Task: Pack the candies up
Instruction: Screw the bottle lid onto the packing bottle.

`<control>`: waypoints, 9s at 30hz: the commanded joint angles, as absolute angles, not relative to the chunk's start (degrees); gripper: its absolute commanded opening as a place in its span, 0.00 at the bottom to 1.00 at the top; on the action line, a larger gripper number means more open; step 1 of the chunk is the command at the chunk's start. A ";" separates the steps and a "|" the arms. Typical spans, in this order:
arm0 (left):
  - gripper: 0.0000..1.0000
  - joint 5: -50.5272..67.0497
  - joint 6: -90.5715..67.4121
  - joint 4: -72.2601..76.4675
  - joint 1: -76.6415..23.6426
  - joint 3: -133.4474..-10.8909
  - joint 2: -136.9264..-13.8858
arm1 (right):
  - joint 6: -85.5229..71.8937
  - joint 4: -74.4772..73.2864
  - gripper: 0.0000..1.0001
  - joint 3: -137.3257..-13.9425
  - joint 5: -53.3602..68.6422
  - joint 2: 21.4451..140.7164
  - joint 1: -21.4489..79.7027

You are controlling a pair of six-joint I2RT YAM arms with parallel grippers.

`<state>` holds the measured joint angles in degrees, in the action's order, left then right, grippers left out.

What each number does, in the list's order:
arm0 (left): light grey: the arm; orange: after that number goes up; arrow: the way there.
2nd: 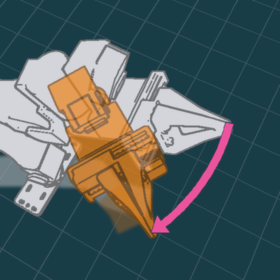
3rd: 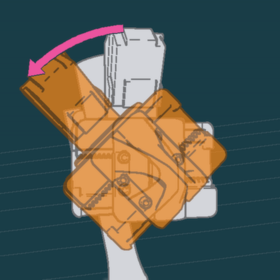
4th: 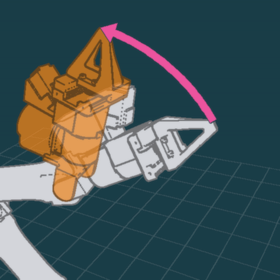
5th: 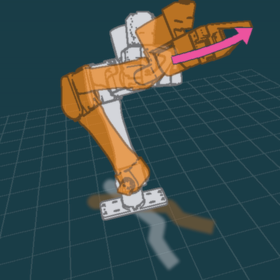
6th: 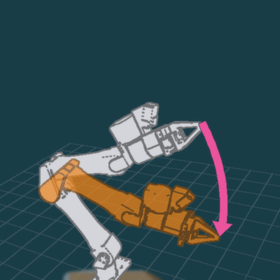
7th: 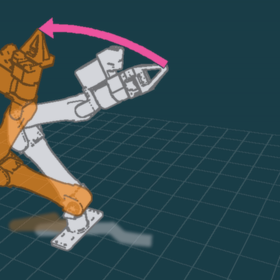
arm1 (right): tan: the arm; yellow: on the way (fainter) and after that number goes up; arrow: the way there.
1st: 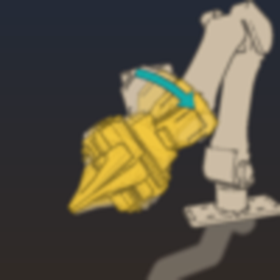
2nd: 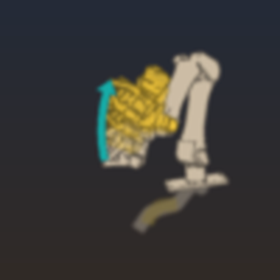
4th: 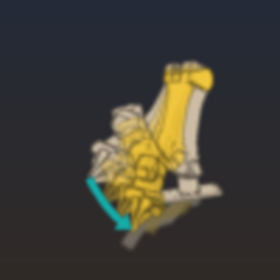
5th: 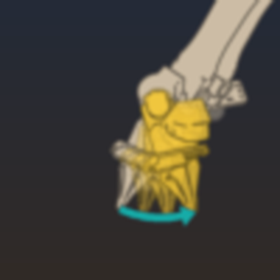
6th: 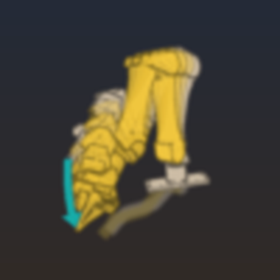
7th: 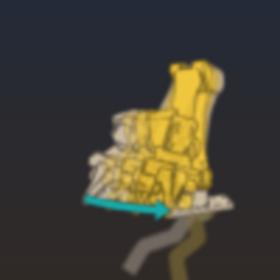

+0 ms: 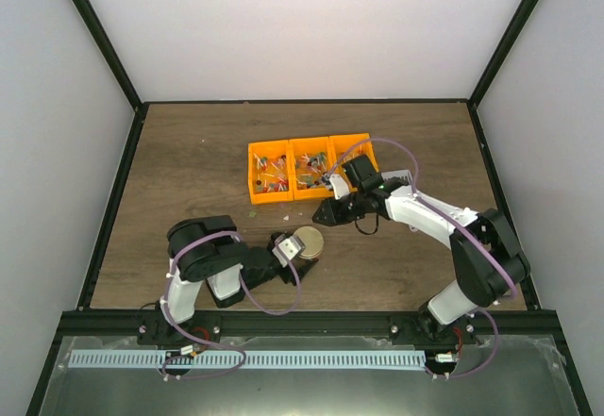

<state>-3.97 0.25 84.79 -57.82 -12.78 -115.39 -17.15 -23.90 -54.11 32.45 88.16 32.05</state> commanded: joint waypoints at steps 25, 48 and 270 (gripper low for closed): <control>0.91 -6.27 -4.16 89.07 -58.00 -12.74 -119.45 | -17.11 -19.79 0.01 -46.36 37.80 90.23 32.72; 0.91 -7.88 -5.44 88.22 -57.30 -14.97 -121.49 | -27.80 -17.99 0.01 -31.50 38.02 75.17 36.99; 0.83 -2.26 -9.07 101.49 -53.30 -4.74 -124.81 | -31.40 -12.80 0.01 -22.04 45.64 66.58 49.64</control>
